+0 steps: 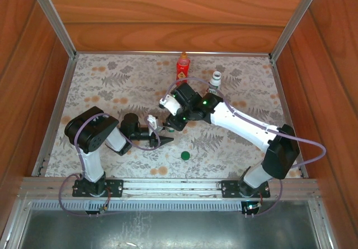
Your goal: Screw on the bottle caps
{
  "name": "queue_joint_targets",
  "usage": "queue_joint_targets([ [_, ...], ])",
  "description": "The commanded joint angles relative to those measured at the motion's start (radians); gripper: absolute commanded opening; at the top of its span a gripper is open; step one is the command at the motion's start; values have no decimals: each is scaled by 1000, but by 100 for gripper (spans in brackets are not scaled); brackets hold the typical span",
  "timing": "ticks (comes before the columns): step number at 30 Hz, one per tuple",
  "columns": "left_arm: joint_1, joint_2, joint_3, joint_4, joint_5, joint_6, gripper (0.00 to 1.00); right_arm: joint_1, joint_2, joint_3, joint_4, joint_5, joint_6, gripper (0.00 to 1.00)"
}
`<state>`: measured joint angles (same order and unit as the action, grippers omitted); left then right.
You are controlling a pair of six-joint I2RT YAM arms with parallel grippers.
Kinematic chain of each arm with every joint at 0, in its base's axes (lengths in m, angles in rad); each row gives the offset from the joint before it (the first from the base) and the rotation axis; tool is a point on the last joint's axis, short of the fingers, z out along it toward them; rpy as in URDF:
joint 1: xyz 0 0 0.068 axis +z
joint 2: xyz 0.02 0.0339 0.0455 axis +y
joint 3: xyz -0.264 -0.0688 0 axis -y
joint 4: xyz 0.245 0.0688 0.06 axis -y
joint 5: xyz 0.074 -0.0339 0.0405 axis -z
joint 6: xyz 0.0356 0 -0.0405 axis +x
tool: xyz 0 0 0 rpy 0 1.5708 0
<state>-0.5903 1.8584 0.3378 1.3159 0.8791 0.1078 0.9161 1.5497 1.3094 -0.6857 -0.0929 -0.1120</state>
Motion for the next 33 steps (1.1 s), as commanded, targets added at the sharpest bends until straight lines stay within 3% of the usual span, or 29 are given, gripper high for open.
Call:
queue_joint_targets([
  [1,6,11,10,0,14,-7,62,6,2,-63,-19,17,50,39],
  [14,6,17,15,0,15,-14,62,6,-41,-144,74,42,34,41],
  [24,7,19,17,0,18,-17,62,6,-74,-149,109,58,26,49],
  [33,8,16,13,0,20,-16,62,6,-113,-156,124,64,25,65],
])
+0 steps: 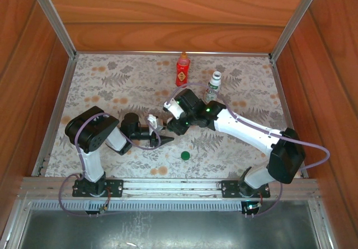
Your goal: Screw on the bottle caps
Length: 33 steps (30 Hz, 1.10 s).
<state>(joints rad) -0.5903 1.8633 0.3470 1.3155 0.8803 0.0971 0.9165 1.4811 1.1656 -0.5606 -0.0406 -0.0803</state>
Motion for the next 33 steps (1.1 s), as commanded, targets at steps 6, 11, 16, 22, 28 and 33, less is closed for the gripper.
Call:
queue_joint_targets([
  [6,8,12,4,0,19,-7,62,5,-100,-28,22,-2,3,70],
  [11,9,14,6,1,20,-6,62,1,-124,-36,51,6,39,65],
  [16,7,17,5,1,21,-7,62,-7,-93,-21,25,23,56,43],
  [22,10,16,3,1,20,-9,62,-14,-79,-32,14,23,63,27],
  [28,11,16,2,0,20,-9,62,-18,-84,-56,5,16,75,23],
  [33,11,14,3,0,22,-8,62,-19,-94,-95,3,17,97,21],
])
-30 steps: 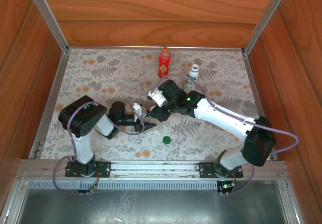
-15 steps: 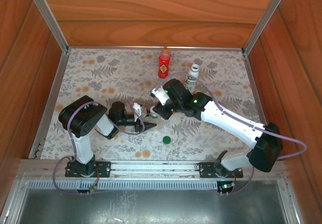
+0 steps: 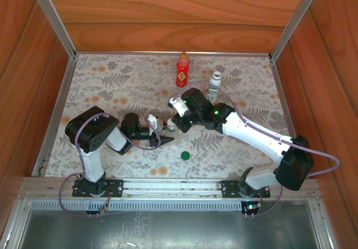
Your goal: Screw on the bottle caps
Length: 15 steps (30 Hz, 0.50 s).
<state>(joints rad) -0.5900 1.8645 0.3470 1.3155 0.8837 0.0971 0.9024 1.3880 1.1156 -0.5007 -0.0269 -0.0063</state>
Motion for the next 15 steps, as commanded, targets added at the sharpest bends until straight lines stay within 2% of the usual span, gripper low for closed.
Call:
queue_joint_targets([
  [1,11,12,4,0,19,-9,62,-6,0,-53,-56,5,28,21],
  [10,11,15,6,1,20,-10,62,-5,-14,-148,-56,-4,70,20],
  [15,10,19,13,1,25,-14,62,-5,-18,-136,-56,-31,72,20],
])
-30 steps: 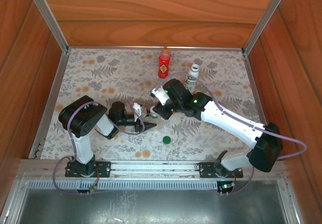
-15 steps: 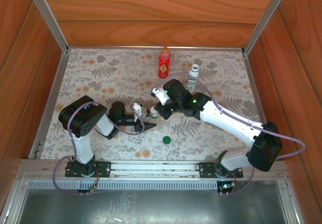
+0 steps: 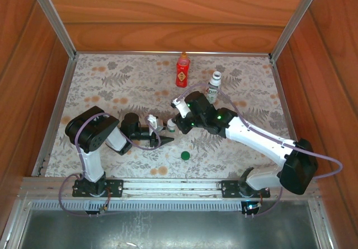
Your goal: Screw on the bottle caps
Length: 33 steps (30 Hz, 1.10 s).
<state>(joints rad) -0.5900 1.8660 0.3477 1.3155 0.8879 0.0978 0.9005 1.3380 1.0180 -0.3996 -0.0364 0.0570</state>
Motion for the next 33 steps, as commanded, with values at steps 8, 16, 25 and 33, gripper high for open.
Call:
queue_joint_targets([
  [8,12,9,8,1,21,-19,62,-4,3,71,-137,-18,51,36],
  [16,11,11,12,0,27,-19,62,-43,73,148,-167,-62,122,41],
  [25,10,1,5,0,23,-18,62,-85,128,169,-192,-166,131,34],
  [33,11,6,13,1,26,-23,62,-92,75,72,-199,-337,147,25],
])
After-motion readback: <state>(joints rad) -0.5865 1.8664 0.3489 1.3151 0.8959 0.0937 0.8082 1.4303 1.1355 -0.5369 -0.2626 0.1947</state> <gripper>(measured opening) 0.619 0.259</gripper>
